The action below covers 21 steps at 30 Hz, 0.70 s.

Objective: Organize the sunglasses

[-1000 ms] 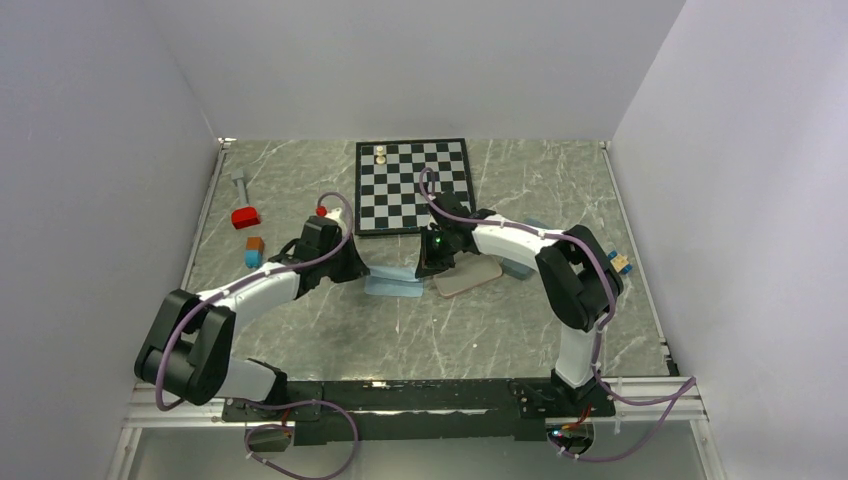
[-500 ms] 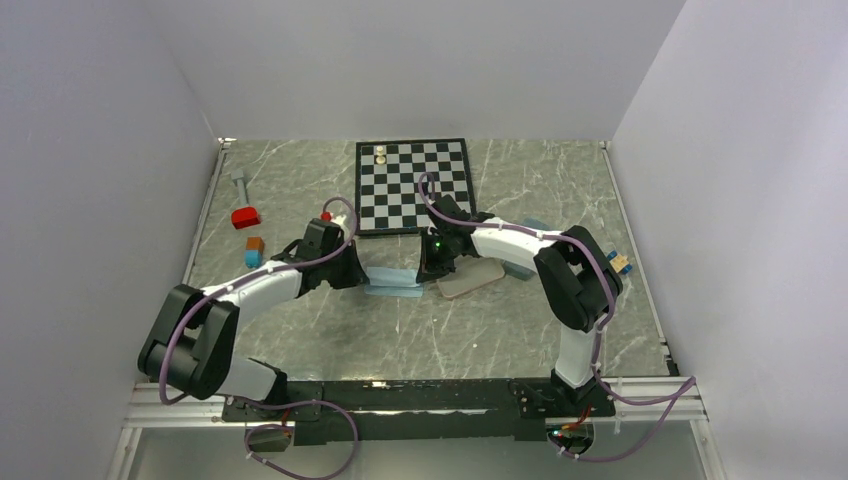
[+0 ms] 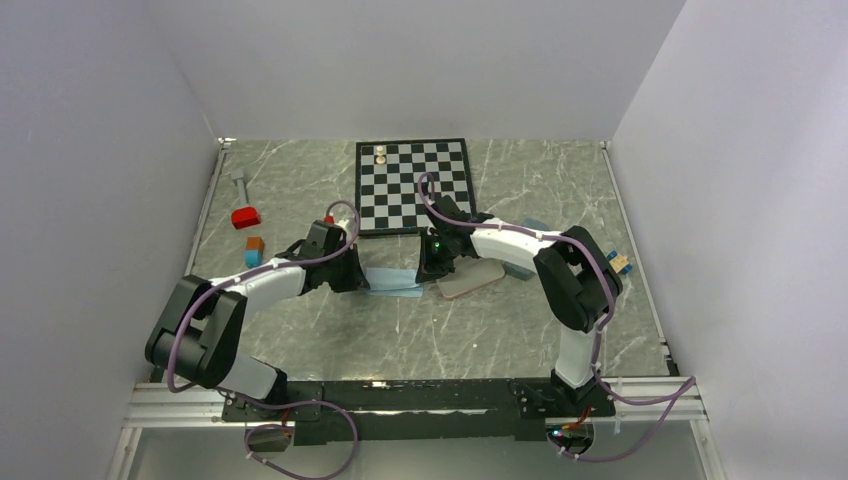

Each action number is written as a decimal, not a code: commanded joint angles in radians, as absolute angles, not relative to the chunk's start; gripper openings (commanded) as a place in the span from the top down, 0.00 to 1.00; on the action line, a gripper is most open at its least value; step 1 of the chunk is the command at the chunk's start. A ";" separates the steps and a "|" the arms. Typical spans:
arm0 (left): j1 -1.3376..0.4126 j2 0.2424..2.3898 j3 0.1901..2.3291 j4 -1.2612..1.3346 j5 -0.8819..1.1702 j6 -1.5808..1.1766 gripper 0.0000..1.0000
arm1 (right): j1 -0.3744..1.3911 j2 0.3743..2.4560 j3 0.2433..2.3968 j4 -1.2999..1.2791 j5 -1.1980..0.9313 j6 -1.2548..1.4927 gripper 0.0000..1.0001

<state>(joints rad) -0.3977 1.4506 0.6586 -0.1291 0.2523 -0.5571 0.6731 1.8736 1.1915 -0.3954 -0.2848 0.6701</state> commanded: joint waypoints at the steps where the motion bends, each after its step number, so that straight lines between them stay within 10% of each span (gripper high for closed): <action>1: -0.394 1.466 0.696 -0.133 0.271 -0.531 1.00 | 0.680 1.888 1.168 -0.437 -0.251 0.697 0.91; 21: -0.394 1.485 0.713 -0.160 0.282 -0.515 1.00 | 0.696 1.892 1.126 -0.446 -0.209 0.709 0.80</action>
<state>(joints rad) -0.3977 1.4921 0.6842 -0.1486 0.2684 -0.5343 0.6861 1.8736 1.1770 -0.3538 -0.2584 0.6846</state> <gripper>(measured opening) 0.007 0.198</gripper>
